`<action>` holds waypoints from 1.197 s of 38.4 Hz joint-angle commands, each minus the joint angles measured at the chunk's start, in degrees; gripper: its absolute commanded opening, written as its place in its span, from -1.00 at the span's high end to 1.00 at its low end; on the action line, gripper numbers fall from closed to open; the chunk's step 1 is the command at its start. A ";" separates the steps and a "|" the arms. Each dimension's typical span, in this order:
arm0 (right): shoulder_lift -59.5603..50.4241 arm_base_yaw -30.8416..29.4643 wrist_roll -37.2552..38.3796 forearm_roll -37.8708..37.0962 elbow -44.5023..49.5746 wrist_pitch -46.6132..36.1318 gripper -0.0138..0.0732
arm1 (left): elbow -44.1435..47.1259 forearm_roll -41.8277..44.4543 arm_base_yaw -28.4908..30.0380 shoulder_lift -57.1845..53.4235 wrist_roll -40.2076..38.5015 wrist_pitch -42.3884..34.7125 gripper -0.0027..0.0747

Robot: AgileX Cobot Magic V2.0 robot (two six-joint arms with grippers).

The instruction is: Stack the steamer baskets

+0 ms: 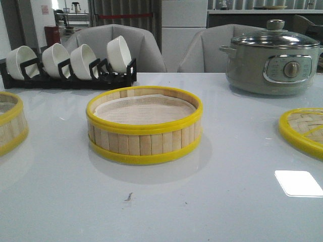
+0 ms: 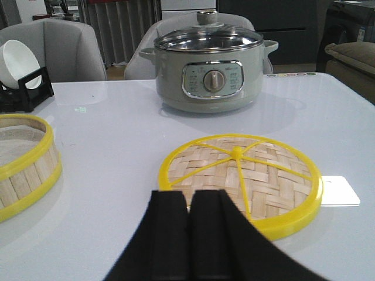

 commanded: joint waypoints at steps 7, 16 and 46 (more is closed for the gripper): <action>-1.22 -0.31 -0.42 0.36 -0.81 -5.38 0.53 | -2.13 0.42 -0.39 -0.77 -0.65 -3.67 0.70; -1.22 -0.31 -0.42 0.36 -0.81 -7.11 0.53 | -2.13 -1.14 -0.39 -0.77 -0.65 -2.71 0.70; 35.61 -0.21 5.09 4.72 -40.58 22.43 0.53 | -2.13 -1.02 -0.39 -0.77 -0.65 -1.40 0.70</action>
